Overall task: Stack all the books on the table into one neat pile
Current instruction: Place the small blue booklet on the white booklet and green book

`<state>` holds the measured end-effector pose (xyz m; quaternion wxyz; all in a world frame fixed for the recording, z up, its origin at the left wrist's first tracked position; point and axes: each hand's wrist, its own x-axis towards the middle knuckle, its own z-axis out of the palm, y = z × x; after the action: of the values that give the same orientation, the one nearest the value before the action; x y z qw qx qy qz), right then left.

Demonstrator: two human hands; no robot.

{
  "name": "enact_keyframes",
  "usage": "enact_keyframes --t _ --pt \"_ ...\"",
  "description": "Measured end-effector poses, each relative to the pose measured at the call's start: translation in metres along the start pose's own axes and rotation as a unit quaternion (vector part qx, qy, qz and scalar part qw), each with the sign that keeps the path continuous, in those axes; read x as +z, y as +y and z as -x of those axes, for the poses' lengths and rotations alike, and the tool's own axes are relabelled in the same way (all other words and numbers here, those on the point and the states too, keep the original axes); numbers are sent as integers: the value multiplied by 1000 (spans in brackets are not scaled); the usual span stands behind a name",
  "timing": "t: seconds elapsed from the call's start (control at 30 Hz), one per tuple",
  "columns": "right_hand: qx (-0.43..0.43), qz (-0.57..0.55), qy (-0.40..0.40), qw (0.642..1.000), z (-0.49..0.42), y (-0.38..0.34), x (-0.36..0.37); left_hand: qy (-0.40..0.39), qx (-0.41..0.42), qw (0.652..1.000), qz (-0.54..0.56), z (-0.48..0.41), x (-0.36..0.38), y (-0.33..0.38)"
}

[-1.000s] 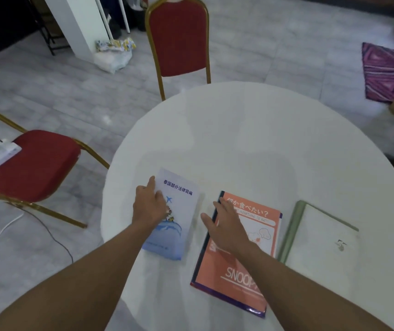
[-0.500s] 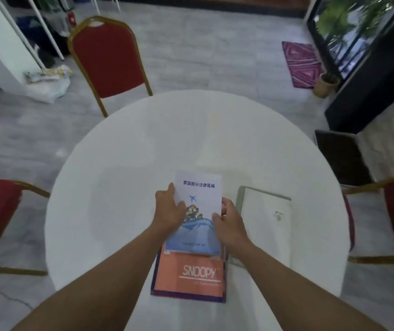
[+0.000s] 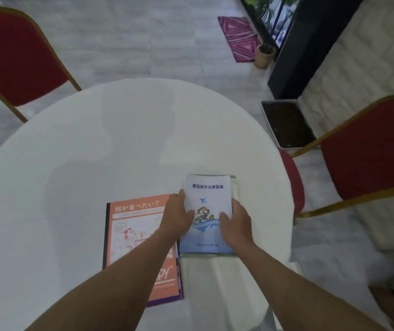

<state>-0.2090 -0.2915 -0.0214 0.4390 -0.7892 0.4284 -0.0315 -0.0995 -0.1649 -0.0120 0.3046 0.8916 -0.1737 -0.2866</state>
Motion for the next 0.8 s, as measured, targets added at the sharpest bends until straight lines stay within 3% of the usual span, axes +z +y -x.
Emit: enact_keyframes --t 0.17,0.4,0.8 --pt "27 79 30 996 -4 10 0 -15 -2 999 -40 -3 14 0" --pt "60 88 -33 994 -13 18 -3 -44 -12 996 -82 -6 22 -3" --pt "41 97 -43 993 -18 21 -3 -42 4 992 -122 -10 22 -3"
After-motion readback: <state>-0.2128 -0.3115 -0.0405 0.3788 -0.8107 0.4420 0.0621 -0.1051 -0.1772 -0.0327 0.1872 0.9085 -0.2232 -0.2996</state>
